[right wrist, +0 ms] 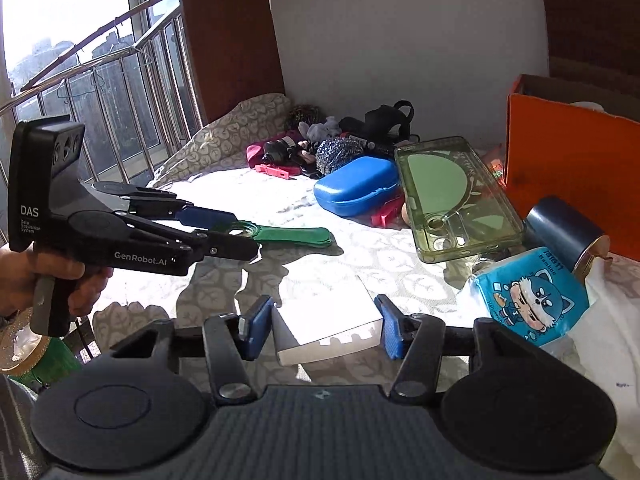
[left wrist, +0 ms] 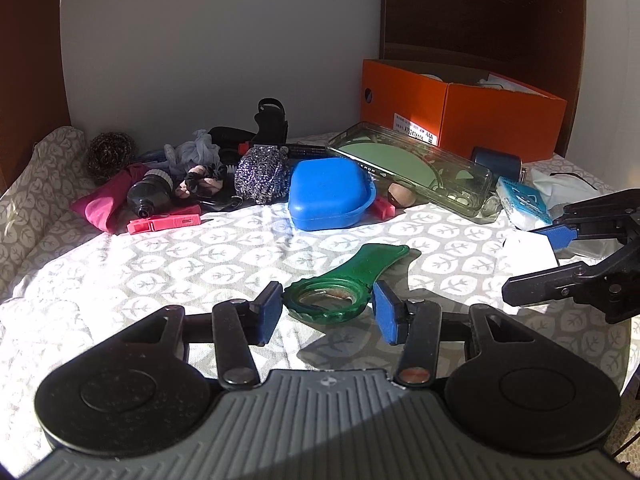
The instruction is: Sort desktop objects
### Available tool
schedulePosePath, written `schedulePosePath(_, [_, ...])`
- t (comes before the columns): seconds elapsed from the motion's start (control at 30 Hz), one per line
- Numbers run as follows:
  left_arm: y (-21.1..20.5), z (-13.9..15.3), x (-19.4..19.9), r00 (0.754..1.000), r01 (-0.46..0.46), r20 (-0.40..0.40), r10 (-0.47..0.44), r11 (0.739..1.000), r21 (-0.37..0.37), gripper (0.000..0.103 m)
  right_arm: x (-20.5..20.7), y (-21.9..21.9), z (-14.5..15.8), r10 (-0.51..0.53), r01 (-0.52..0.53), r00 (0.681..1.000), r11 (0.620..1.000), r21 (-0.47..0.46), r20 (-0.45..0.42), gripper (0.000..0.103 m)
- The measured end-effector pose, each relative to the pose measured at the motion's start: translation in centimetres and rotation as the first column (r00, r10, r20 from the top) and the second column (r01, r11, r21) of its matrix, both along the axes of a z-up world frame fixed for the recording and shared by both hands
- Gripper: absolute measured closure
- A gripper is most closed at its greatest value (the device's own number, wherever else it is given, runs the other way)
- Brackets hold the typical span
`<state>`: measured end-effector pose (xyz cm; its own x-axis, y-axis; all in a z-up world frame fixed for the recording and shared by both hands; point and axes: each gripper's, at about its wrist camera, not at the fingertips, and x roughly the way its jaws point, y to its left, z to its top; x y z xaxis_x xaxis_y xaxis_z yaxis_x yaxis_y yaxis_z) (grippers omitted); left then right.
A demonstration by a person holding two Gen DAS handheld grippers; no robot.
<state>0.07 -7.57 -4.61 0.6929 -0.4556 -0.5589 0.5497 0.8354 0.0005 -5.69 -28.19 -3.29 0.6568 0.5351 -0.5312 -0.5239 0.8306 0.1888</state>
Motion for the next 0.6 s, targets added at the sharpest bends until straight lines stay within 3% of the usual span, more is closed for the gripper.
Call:
schedulePosePath(0.33, [-0.8,2.2,0.0,0.998,0.024,0.064,-0.021,0.998,-0.053,0.059,-0.7,-1.8,1.3,-0.093,0.090,0.995,0.993,0.074,0.037,0.050])
schedulePosePath(0.6, [-1.2,1.2,4.2,0.996,-0.083,-0.025,0.080,0.988,-0.131,0.061,-0.9,-1.9,1.4,-0.134,0.129,0.990,0.987,0.100,0.042,0.050])
